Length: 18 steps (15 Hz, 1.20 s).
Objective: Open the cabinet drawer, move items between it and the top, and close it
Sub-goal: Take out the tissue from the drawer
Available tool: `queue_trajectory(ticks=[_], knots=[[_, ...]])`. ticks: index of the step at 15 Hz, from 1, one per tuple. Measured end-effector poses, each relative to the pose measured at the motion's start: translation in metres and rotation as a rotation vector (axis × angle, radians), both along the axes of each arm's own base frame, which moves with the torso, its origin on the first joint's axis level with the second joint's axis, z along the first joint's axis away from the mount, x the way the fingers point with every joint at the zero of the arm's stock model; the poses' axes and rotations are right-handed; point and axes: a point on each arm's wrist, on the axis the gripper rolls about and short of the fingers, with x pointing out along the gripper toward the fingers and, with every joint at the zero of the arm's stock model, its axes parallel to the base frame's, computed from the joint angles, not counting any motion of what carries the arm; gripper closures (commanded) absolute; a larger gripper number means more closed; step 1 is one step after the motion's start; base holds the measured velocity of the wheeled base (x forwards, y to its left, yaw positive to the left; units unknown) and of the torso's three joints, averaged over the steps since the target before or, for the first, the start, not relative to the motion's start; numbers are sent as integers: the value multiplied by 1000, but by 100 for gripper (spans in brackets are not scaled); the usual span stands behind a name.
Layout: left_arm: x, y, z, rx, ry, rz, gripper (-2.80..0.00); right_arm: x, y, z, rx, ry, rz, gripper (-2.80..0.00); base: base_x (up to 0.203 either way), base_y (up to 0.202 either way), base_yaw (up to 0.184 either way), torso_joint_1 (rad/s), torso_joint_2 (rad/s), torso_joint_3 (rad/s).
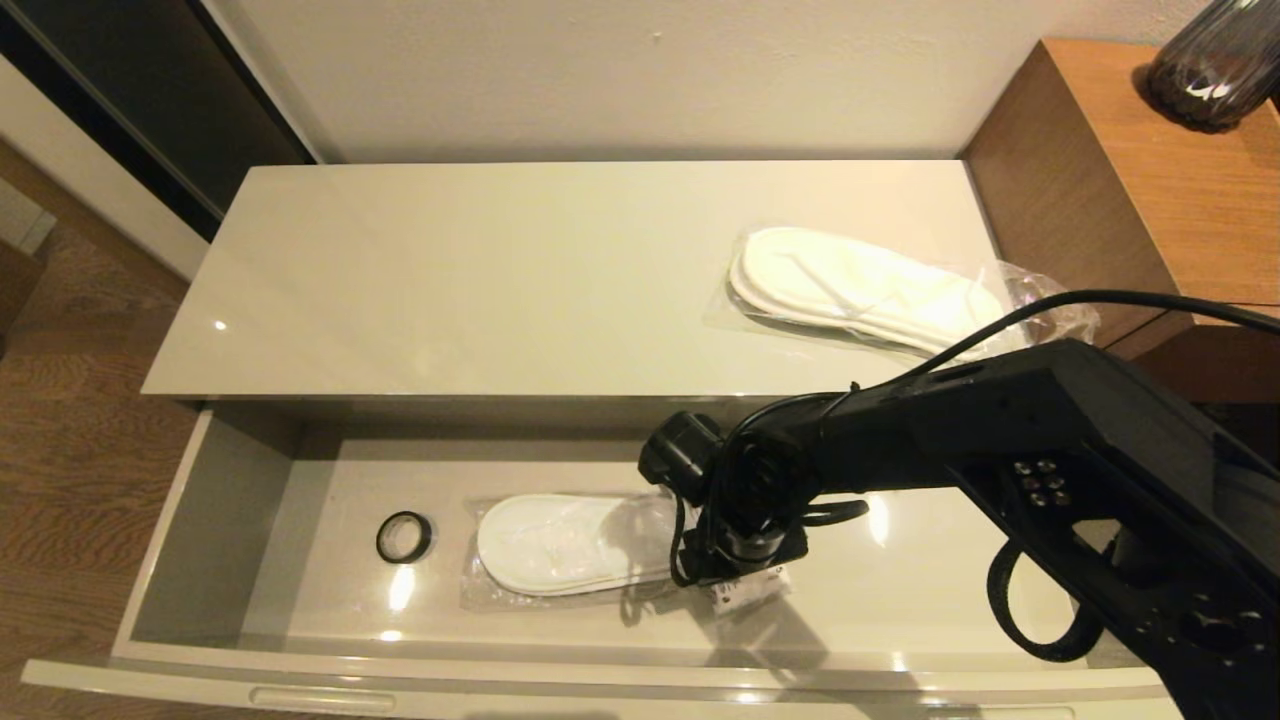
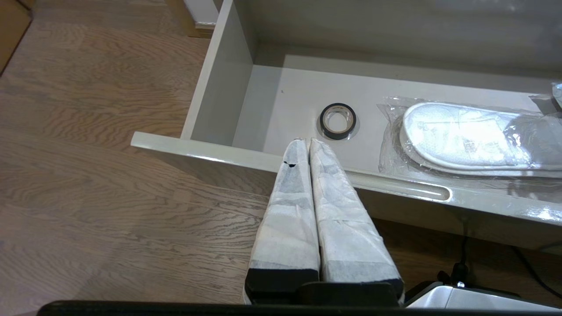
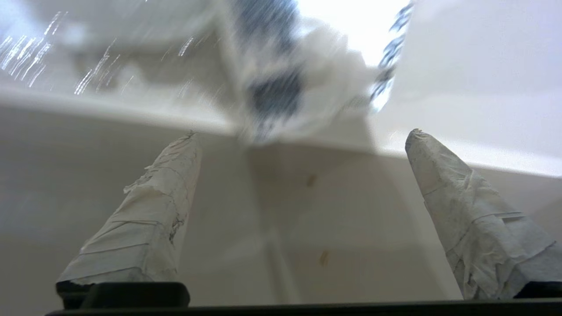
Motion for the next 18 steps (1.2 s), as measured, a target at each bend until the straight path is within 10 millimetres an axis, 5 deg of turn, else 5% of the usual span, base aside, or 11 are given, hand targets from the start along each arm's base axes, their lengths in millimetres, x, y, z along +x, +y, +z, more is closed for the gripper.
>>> queue_trajectory(ticks=[18], knots=[[0,0,0,-1,0,0,0,57,6,-48,-56,-123,-39,-280,0,0,0,0,0,0]])
